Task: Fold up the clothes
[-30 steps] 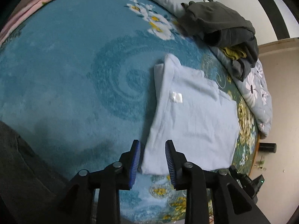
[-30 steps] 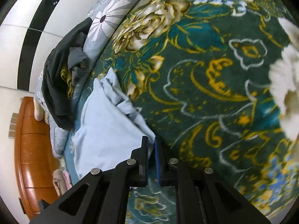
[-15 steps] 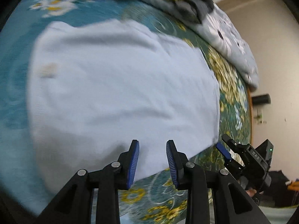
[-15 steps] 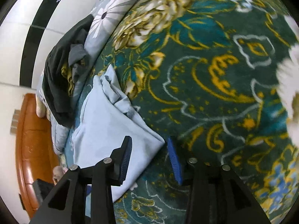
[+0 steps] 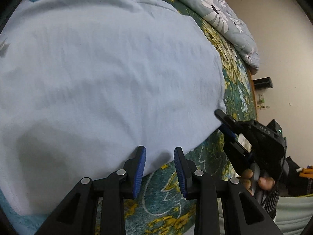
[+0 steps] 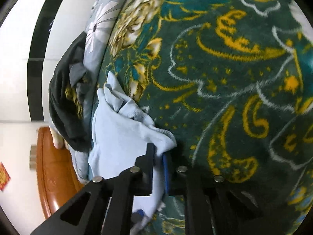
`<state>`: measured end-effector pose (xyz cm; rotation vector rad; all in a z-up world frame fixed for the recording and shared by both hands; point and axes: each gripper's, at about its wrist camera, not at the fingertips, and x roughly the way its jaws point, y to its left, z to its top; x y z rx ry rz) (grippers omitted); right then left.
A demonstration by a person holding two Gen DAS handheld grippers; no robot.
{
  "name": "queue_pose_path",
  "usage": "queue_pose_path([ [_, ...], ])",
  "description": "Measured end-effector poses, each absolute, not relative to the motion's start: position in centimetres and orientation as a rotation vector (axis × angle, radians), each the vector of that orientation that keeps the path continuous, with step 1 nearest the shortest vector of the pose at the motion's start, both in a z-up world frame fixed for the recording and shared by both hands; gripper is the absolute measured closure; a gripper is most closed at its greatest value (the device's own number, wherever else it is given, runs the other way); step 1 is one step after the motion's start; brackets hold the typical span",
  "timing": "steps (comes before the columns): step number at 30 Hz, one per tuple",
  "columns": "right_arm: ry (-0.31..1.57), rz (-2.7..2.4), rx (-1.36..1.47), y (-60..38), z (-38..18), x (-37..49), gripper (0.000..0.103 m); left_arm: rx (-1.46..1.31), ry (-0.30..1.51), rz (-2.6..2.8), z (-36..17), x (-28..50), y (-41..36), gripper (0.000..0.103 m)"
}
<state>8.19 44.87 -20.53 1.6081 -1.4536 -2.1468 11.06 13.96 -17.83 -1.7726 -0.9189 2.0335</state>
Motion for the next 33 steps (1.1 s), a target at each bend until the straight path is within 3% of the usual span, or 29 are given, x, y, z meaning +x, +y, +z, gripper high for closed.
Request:
queue_pose_path([
  [4, -1.327, -2.182, 1.566, 42.8, -18.0, 7.0, 0.097, -1.677, -1.100, 2.128, -15.5, 12.0, 9.1, 0.070],
  [10, -0.893, -2.208, 1.418, 34.8, -11.4, 5.0, 0.097, -1.328, -1.395, 2.472, -10.0, 15.5, -2.9, 0.069],
  [16, -0.444, -1.913, 1.240, 22.8, -6.1, 8.7, 0.101, -1.060, -1.546, 2.678, -7.1, 20.1, -9.5, 0.064],
  [20, -0.165, -1.772, 1.359, 16.4, -9.3, 11.8, 0.101, -1.085, -1.655, 2.598, -8.4, 20.5, -10.6, 0.063],
  [26, -0.050, -1.934, 1.419, 17.2, -10.7, 10.7, 0.100, -1.120, -1.660, 2.560, -8.8, 19.9, -10.1, 0.061],
  [29, 0.029, -2.052, 1.427, 17.9, -10.7, 9.2, 0.090, -1.168, -1.651, 2.529, -9.3, 19.2, -9.5, 0.061],
  [31, 0.063, -2.075, 1.440, 17.3, -11.7, 8.5, 0.058, -1.177, -1.669, 2.521, -9.5, 19.2, -9.5, 0.060],
  [33, 0.133, -2.091, 1.434, 16.2, -12.6, 8.2, 0.055, -1.179, -1.696, 2.515, -9.8, 19.4, -9.8, 0.058],
])
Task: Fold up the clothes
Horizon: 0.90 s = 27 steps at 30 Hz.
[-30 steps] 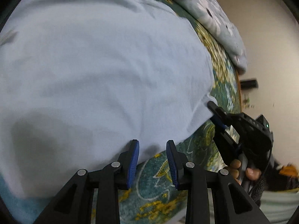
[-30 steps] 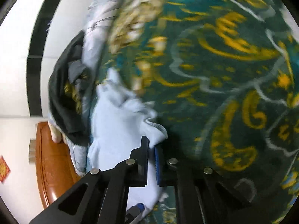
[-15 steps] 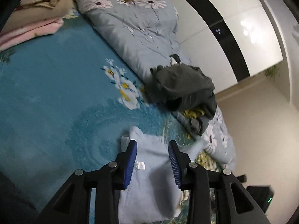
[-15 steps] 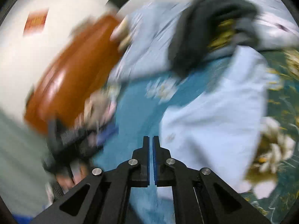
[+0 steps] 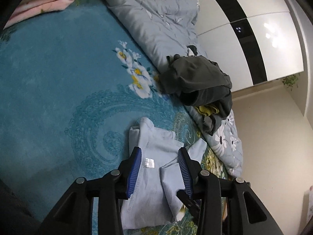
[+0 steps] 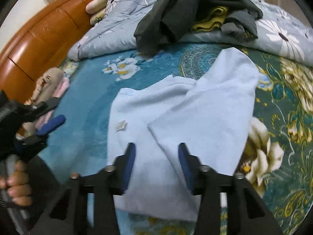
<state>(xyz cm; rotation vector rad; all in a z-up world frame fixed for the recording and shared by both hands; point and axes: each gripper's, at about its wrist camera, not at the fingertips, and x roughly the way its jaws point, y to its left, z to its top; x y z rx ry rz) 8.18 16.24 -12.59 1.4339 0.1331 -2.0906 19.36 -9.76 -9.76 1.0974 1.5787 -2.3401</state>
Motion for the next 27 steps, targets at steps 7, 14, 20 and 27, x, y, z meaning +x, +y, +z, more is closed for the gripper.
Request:
queue_pose_path([
  [7, 0.349, -2.158, 1.475, 12.7, -15.6, 7.3, 0.055, 1.102, 1.599, -2.305, -10.5, 19.1, -10.0, 0.056],
  [14, 0.577, -2.174, 1.494, 11.2, -16.8, 7.3, 0.070, 1.129, 1.618, -2.290, -11.3, 18.4, -9.9, 0.056],
  [20, 0.518, -2.170, 1.532, 12.2, -15.7, 6.5, 0.098, 1.127, 1.656, -2.284, -11.5, 18.5, -10.1, 0.055],
  [27, 0.203, -2.167, 1.563, 15.2, -13.0, 5.3, 0.099, 1.104, 1.703, -2.273, -11.5, 18.9, -10.5, 0.055],
])
